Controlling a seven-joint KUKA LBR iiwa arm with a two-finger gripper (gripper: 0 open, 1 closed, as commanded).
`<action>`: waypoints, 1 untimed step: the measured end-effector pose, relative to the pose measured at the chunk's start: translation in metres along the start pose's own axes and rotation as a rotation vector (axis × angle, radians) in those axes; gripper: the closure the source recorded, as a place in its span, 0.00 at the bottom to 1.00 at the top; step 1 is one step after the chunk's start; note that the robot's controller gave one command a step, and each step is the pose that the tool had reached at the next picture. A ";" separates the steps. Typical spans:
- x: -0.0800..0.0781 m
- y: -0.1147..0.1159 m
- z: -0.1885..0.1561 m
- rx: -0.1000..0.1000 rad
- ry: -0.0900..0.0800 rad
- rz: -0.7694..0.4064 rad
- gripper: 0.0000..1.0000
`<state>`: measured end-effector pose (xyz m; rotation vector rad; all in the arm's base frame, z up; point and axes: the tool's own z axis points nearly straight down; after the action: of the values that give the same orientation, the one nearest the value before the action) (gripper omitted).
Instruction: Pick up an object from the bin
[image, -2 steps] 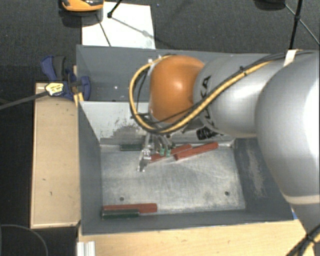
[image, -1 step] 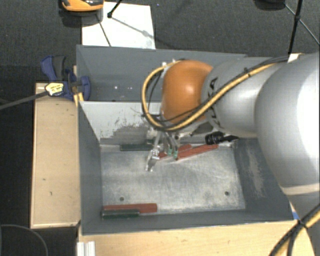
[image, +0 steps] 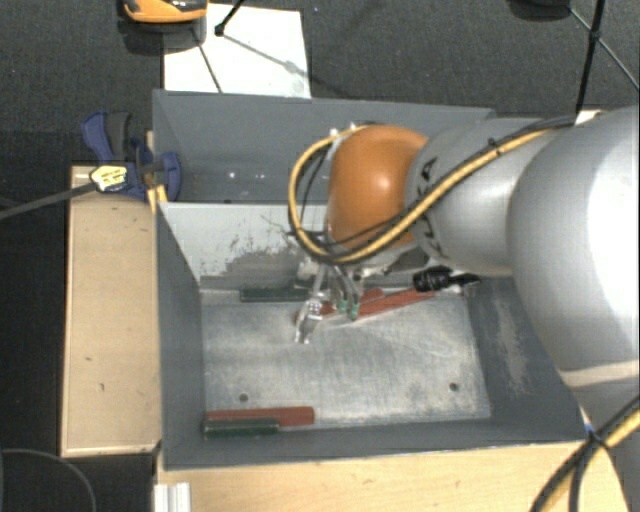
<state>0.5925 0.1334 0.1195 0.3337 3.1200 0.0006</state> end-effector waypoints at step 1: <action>0.009 0.015 0.039 -0.012 -0.012 0.092 1.00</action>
Offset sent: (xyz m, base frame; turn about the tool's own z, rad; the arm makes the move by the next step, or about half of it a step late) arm 0.0000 0.0000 0.0000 0.0000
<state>0.5867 0.1503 0.0803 0.4742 3.0884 0.0167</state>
